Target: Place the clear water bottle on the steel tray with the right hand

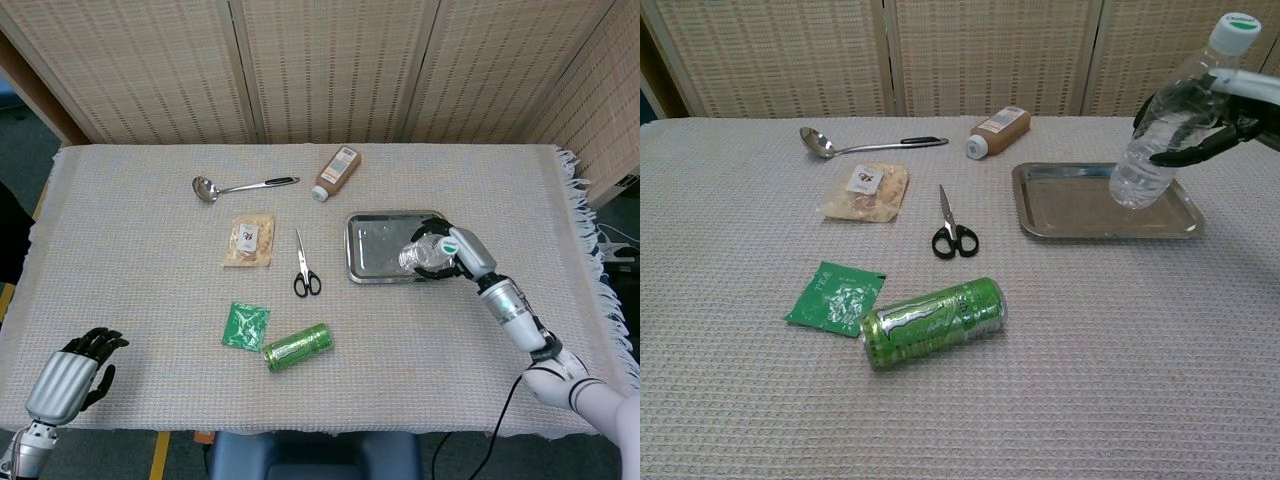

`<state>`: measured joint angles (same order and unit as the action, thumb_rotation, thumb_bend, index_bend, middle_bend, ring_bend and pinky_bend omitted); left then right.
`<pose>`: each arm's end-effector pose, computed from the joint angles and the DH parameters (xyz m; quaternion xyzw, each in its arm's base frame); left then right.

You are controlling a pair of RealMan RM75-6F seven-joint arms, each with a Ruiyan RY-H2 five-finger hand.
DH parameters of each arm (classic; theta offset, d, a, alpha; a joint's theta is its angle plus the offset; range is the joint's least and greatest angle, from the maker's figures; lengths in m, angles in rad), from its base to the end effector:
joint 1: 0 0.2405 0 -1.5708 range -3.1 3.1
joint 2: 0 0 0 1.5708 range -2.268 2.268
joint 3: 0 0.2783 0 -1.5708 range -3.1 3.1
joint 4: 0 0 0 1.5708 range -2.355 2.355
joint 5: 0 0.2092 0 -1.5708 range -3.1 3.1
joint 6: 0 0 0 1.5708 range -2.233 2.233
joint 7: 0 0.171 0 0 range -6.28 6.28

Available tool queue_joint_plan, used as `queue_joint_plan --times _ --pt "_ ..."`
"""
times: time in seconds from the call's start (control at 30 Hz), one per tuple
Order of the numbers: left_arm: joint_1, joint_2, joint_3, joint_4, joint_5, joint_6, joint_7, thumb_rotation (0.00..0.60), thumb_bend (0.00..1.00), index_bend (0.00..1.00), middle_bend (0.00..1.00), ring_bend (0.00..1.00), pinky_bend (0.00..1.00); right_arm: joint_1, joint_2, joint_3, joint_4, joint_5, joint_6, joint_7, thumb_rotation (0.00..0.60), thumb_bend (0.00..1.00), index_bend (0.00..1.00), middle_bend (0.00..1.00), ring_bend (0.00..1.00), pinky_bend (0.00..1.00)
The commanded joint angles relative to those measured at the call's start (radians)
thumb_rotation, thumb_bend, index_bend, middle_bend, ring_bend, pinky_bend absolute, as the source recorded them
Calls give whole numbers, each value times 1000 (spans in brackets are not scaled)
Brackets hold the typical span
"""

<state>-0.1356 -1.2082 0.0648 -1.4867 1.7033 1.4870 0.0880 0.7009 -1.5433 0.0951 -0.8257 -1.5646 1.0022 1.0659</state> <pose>-0.3162 0.1986 0.1181 -0.7043 -0.3161 -0.3686 0.5178 -0.2675 -0.4408 0.0477 0.5824 -0.5576 0.5154 0.2903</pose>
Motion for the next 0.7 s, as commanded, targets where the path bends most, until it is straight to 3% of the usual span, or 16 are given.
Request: queue_joint_plan --times 0.03,0.23,0.7 --pt "0 -1 -1 -1 -3 -2 -3 600 584 320 262 180 387 87 -143 -27 210 -28 -82 182 600 26 846 449 156 429" --pt "-1 -1 -1 1 -11 -8 -3 600 584 320 262 180 387 137 -224 -59 361 -45 -138 362 600 26 847 449 156 429" --pt "-3 -2 -1 1 -14 -12 -4 600 583 320 266 181 387 172 -296 -73 514 -32 -179 419 600 26 847 450 156 429"
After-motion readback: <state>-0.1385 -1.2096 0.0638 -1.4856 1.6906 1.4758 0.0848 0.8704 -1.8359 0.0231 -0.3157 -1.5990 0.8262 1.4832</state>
